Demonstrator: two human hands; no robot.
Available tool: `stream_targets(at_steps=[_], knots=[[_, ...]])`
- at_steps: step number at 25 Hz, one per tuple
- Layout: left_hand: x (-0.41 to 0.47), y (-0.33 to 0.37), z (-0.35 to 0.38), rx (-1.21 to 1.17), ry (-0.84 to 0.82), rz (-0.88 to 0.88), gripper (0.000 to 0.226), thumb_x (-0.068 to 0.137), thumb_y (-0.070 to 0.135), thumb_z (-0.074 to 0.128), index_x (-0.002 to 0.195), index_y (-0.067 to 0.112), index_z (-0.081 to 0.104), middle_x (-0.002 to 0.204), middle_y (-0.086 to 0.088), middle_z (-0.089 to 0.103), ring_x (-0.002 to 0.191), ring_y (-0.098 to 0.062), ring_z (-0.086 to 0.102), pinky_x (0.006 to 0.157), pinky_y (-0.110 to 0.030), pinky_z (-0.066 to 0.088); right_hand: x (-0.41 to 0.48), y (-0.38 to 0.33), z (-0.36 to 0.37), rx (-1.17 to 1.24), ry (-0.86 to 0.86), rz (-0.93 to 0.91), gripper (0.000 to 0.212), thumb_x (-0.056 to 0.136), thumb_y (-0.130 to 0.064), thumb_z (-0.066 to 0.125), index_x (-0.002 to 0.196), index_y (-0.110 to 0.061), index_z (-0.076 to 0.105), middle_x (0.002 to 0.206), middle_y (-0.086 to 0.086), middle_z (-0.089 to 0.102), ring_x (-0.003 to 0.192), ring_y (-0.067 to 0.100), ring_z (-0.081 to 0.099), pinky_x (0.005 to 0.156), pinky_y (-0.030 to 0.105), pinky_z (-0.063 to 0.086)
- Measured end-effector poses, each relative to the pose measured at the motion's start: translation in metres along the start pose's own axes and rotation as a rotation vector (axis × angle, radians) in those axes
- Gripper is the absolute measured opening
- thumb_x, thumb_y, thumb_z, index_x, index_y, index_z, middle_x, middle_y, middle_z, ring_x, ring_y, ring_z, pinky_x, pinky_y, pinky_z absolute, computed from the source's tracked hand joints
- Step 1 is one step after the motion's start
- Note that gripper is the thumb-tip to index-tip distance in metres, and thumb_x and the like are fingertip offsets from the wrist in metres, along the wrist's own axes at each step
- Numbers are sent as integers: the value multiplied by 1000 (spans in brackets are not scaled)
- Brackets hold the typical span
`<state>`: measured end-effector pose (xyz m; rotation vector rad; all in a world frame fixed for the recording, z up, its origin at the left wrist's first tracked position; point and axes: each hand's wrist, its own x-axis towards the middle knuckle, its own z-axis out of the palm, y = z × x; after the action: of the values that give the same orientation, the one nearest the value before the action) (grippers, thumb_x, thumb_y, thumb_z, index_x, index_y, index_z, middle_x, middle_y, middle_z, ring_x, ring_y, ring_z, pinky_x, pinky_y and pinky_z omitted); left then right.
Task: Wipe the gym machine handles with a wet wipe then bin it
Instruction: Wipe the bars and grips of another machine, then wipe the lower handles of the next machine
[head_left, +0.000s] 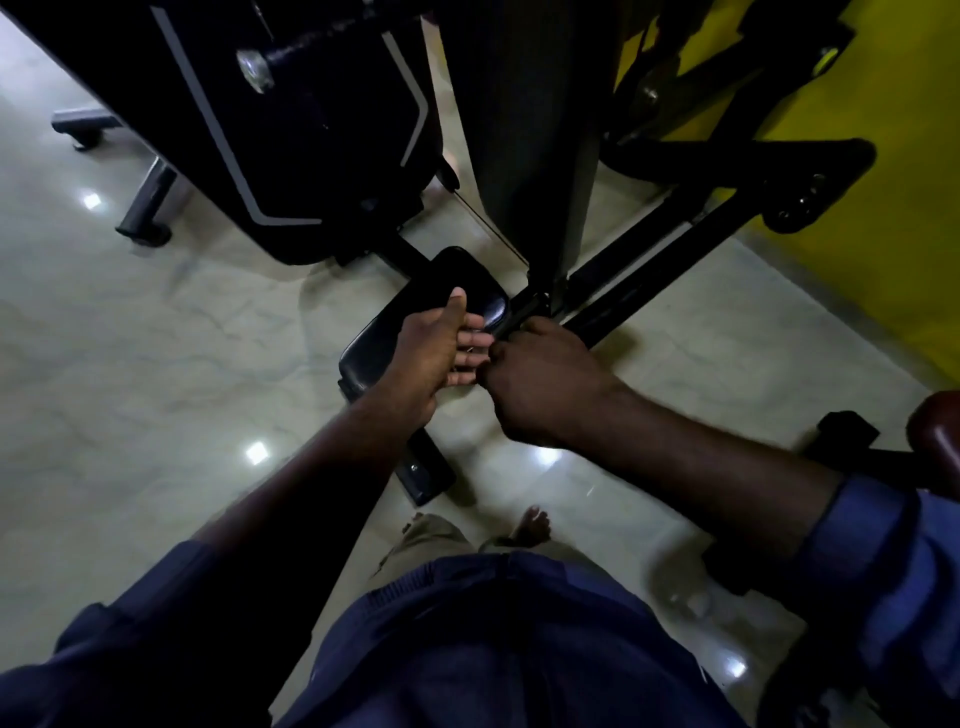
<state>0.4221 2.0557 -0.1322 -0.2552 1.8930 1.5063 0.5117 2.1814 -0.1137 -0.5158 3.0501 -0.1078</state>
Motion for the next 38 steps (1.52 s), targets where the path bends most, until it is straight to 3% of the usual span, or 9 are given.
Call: stream_targets(at_steps=[4,8,13,18,20,22,26,30,38], knots=[[-2,3,8,21,-91,52,51,104,51,53,114,5,72,102,-14,77,74,-16,67,56,-22,52,-28,-5,18,248,339,138,16,104,-24,53,104,-17,69,99,3,69,96,26,64,96,42,46],[-6,17,7,59,-271,204,25,100,18,66,120,2,71,109,-17,77,94,-30,75,81,-38,62,-54,-46,41,524,688,469,20,99,-9,67,118,-10,75,126,2,72,130,22,60,115,36,42],[-10,34,4,562,-499,493,31,87,7,80,117,14,78,109,4,78,100,-4,73,93,-25,58,-61,-74,43,824,922,923,17,86,-9,81,103,-13,82,119,-5,75,110,9,68,95,16,49],[-1,32,0,791,-565,772,30,89,14,78,119,16,78,126,8,70,113,6,61,93,2,39,-18,-100,21,2002,1253,1523,13,100,-4,62,89,-3,69,96,9,74,90,21,73,95,36,59],[3,30,-2,757,-601,789,29,90,15,78,118,18,77,124,8,70,112,5,62,94,0,40,-4,-102,13,2521,1410,1525,20,106,-7,51,99,3,66,94,19,73,80,26,74,94,39,60],[7,31,-2,747,-606,815,27,89,17,79,116,21,77,122,9,72,109,3,65,98,-7,45,4,-100,10,2730,1481,1425,27,108,-11,45,105,7,65,93,22,74,74,30,76,83,39,62],[-7,30,5,831,-636,1013,32,86,3,73,116,14,75,139,-5,60,122,-11,59,100,-2,33,-1,-110,3,2648,1493,1420,26,106,0,40,100,11,64,87,22,74,70,27,77,75,34,63],[-59,15,40,875,-890,1228,27,85,9,75,111,15,75,139,-7,62,131,-20,56,112,-27,40,-54,-155,-7,2317,1626,1410,18,103,0,48,101,4,66,97,18,70,83,23,71,85,35,63],[-196,-96,146,1027,-1423,1251,25,88,18,78,113,15,76,122,0,72,116,-12,63,92,0,29,-245,-307,31,1556,2030,1879,11,100,-19,64,91,-12,62,98,15,59,95,23,58,84,27,51]])
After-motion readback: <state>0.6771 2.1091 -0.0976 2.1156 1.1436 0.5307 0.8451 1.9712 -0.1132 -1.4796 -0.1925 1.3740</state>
